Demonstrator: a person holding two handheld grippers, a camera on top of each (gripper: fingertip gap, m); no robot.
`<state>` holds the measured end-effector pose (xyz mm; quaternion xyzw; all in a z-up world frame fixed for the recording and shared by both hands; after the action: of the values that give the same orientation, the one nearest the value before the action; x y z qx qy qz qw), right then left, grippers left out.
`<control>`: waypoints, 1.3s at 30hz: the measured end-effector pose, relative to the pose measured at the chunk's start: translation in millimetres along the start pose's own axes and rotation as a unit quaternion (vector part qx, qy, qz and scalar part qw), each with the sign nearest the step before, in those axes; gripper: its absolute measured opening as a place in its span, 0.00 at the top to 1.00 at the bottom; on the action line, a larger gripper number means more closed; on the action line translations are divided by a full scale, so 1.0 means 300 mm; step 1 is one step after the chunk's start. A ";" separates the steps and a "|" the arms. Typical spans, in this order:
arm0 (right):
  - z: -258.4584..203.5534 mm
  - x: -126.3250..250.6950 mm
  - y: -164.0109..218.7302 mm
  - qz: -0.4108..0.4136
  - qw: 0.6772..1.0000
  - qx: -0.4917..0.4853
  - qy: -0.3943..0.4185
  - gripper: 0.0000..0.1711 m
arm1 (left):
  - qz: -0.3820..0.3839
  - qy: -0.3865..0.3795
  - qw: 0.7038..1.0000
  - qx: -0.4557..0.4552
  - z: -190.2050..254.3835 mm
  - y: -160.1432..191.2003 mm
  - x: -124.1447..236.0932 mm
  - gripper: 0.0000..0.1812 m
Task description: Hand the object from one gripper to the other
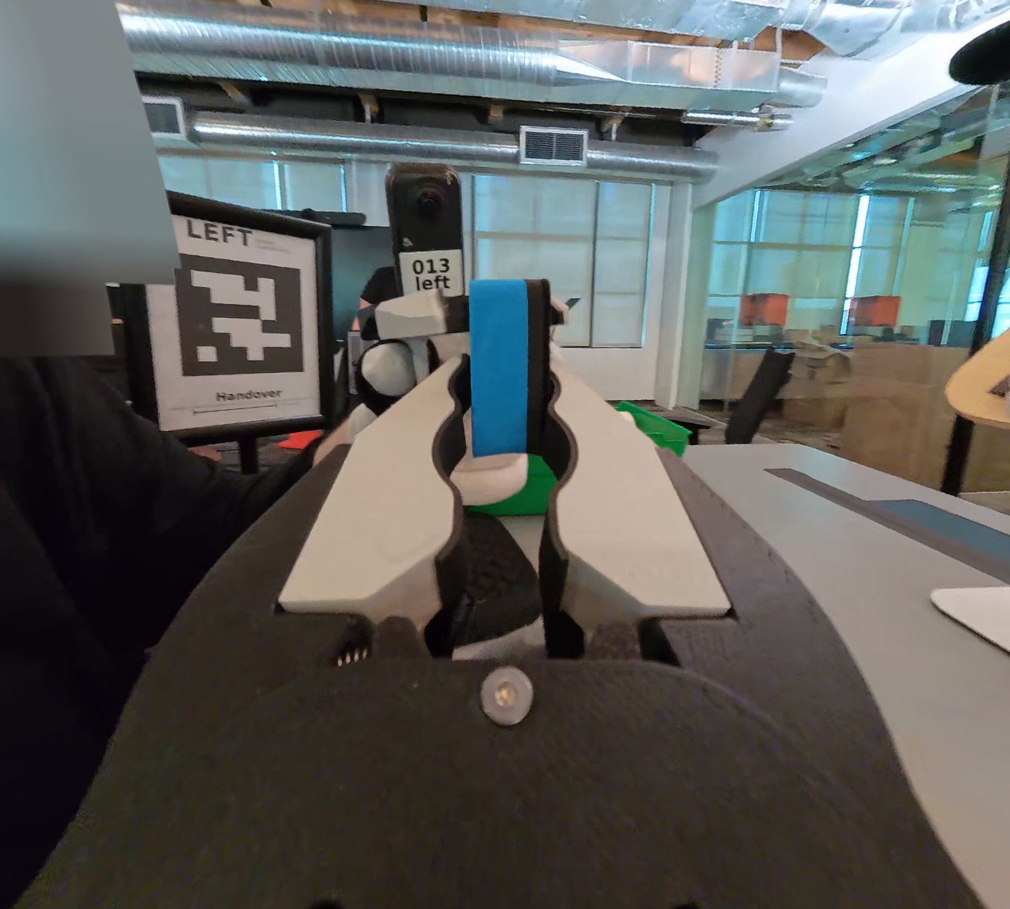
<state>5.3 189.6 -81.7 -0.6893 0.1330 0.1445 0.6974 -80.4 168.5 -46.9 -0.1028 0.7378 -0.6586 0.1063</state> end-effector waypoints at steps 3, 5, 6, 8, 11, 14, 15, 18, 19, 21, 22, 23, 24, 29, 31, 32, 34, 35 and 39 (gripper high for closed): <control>-0.005 -0.010 0.010 0.011 1.000 -0.023 -0.012 0.88 | 0.030 0.005 0.999 0.022 -0.002 -0.001 -0.004 0.88; 0.004 -0.011 0.014 0.010 0.999 -0.038 -0.007 0.86 | 0.030 -0.001 0.999 0.028 -0.010 0.002 -0.003 0.88; 0.011 -0.009 0.017 0.004 0.999 -0.036 0.001 0.82 | 0.025 -0.008 0.999 0.022 -0.013 0.004 -0.001 0.89; 0.037 0.002 0.030 -0.034 0.999 -0.022 0.036 0.69 | 0.019 -0.034 0.999 0.005 -0.026 -0.008 0.015 0.89; 0.101 0.034 0.017 -0.119 0.965 0.139 0.186 0.52 | -0.009 -0.113 0.994 -0.002 -0.076 -0.024 0.050 0.89; 0.080 0.025 -0.012 -0.224 0.850 0.392 0.270 0.47 | -0.023 -0.142 0.989 0.047 -0.104 -0.020 0.055 0.89; 0.062 0.011 -0.008 -0.260 0.798 0.468 0.277 0.47 | -0.037 -0.150 0.986 0.056 -0.112 -0.008 0.049 0.89; 0.007 -0.050 0.030 -0.317 0.695 0.591 0.259 0.48 | -0.077 -0.165 0.981 0.069 -0.126 0.028 0.017 0.89; 0.001 -0.066 0.043 -0.322 0.691 0.593 0.258 0.48 | -0.085 -0.164 0.980 0.073 -0.124 0.034 0.004 0.89; 0.008 -0.075 0.058 -0.328 0.679 0.598 0.270 0.53 | -0.108 -0.159 0.979 0.069 -0.109 0.044 -0.021 0.89; 0.016 -0.074 0.067 -0.335 0.676 0.597 0.272 0.56 | -0.117 -0.161 0.978 0.061 -0.101 0.045 -0.031 0.89; 0.019 -0.071 0.070 -0.334 0.675 0.597 0.275 0.61 | -0.128 -0.161 0.977 0.052 -0.091 0.046 -0.040 0.89; 0.021 -0.066 0.063 -0.328 0.673 0.599 0.283 0.67 | -0.139 -0.167 0.975 0.043 -0.085 0.047 -0.045 0.89; 0.016 -0.063 0.047 -0.321 0.683 0.592 0.284 0.68 | -0.140 -0.170 0.975 0.027 -0.080 0.036 -0.051 0.89; 0.010 -0.062 0.035 -0.301 0.709 0.573 0.281 0.68 | -0.134 -0.166 0.977 0.015 -0.075 0.027 -0.053 0.88; 0.009 -0.060 0.023 -0.283 0.733 0.549 0.284 0.69 | -0.124 -0.160 0.979 0.006 -0.069 0.017 -0.053 0.88; 0.016 -0.047 -0.008 -0.245 0.787 0.485 0.292 0.69 | -0.090 -0.152 0.984 -0.016 -0.052 -0.014 -0.044 0.85; 0.020 -0.038 -0.023 -0.220 0.822 0.439 0.288 0.69 | -0.077 -0.152 0.985 -0.029 -0.044 -0.027 -0.036 0.81; 0.070 0.018 -0.076 -0.117 0.898 0.276 0.321 0.69 | -0.038 -0.187 0.978 -0.079 -0.027 -0.052 -0.005 0.74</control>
<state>18.8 210.6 -62.6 -0.4883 0.3026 -0.2097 0.7912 -81.2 174.9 -30.4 -0.2605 0.7498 -0.5711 0.2090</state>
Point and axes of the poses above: each gripper's, where its closed fingertips meet, x back along the fingers, y out of its underside, z = x × y across the jaws, the point moved 6 cm from there along x, back along the fingers
